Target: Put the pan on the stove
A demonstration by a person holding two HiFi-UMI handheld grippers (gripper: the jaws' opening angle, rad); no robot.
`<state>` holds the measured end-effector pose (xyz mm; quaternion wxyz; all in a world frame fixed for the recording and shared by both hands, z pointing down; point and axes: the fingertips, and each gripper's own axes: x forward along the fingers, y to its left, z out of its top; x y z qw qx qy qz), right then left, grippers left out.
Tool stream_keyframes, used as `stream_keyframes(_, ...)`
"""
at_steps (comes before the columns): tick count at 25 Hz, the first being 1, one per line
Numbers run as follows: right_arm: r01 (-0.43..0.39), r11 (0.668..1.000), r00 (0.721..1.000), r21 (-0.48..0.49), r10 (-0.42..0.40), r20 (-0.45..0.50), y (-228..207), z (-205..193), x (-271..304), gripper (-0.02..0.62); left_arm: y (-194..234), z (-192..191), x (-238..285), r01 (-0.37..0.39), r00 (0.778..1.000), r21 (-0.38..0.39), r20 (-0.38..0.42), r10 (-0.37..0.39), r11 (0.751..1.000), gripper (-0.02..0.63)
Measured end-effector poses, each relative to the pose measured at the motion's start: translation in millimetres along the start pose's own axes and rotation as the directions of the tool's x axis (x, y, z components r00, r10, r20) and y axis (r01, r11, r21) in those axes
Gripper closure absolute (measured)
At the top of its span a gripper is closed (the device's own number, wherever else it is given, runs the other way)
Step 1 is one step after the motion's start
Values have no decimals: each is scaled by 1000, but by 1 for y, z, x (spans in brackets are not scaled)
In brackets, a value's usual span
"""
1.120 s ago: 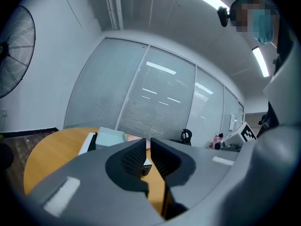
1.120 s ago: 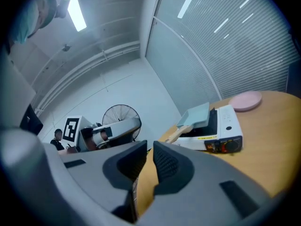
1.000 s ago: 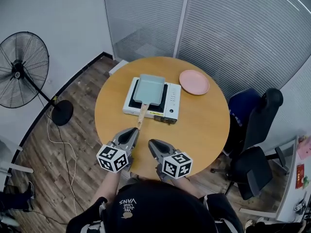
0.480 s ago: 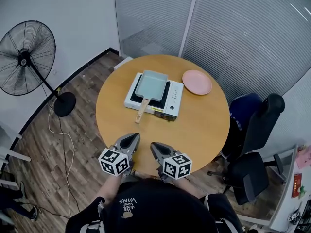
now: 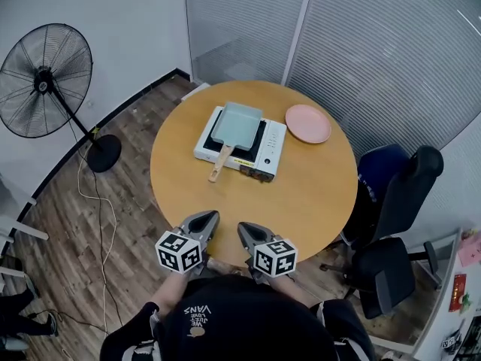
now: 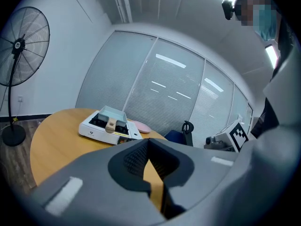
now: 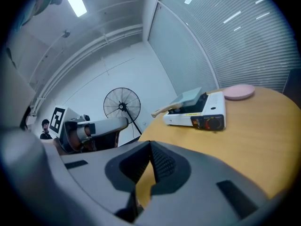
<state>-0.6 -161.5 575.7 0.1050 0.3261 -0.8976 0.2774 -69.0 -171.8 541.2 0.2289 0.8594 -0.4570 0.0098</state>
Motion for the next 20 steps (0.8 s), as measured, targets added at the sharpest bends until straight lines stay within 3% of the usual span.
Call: stream_keyframes(20,36,999,999,1,-36,-8,-11,-6,-4,582,-3,-15,2,-20,1000,-49,-6,19,999,597)
